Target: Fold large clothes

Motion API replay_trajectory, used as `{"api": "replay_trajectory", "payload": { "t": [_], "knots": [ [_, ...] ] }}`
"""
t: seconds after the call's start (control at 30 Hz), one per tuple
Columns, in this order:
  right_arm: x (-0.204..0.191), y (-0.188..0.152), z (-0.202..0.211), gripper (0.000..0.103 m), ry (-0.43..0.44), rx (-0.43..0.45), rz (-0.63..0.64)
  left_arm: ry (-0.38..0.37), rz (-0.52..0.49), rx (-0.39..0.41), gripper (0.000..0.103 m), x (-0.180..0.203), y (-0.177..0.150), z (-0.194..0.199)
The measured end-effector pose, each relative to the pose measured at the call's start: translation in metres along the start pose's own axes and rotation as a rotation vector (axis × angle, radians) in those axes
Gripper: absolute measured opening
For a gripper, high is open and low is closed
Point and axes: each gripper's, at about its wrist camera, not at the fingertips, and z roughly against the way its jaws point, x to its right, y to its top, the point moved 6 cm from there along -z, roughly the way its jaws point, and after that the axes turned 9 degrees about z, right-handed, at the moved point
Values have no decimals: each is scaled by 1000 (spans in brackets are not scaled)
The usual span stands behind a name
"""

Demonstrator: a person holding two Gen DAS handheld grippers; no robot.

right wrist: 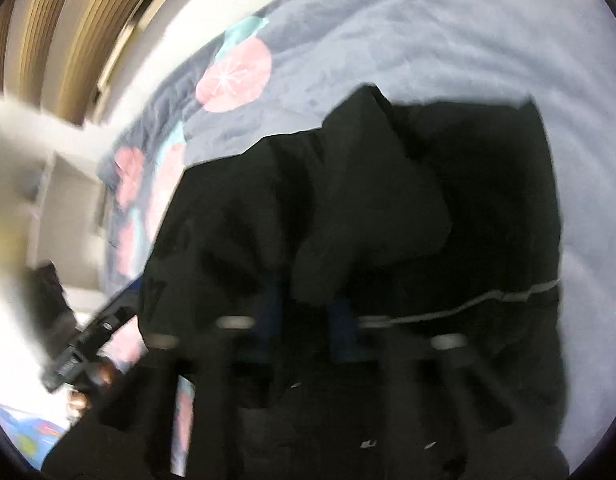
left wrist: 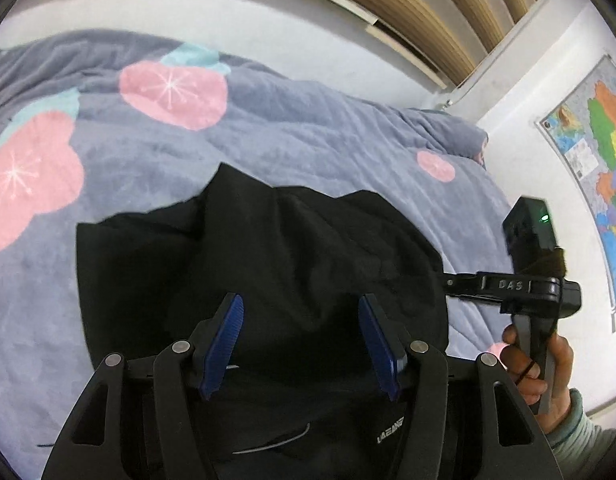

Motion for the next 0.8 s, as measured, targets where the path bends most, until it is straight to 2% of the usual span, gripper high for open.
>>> {"api": "replay_trajectory", "payload": {
  "t": [0.13, 0.23, 0.3, 0.37, 0.43, 0.47, 0.57, 0.63, 0.67, 0.73, 0.8],
  "knots": [
    [-33, 5, 42, 8, -77, 139, 177, -27, -45, 51, 62, 14, -6, 19],
    [-32, -15, 53, 8, -136, 159, 264, -26, -47, -11, 67, 16, -26, 5],
    [-8, -41, 31, 8, -163, 87, 236, -5, -39, -94, 67, 10, -50, -22],
    [24, -68, -4, 10, -189, -13, 178, 69, -45, -185, 67, -4, -83, -60],
    [52, -91, -40, 20, -227, -118, 134, 132, -81, -210, 67, -14, -103, -84],
    [65, -103, -58, 19, -198, -161, 92, 151, -91, -213, 67, -17, -110, -91],
    [69, -102, -54, 21, -177, -145, 60, 168, -122, -177, 67, -11, -108, -83],
    [59, -92, -33, 30, -223, -114, 109, 181, -145, -145, 67, -6, -101, -69],
    [54, -87, -21, 37, -245, -96, 139, 189, -168, -104, 67, 0, -94, -52],
    [40, -77, 5, 41, -265, -43, 194, 195, -195, -34, 67, 10, -84, -26],
    [23, -67, 29, 43, -266, 9, 241, 165, -208, 46, 67, 24, -68, 2]
  ]
}}
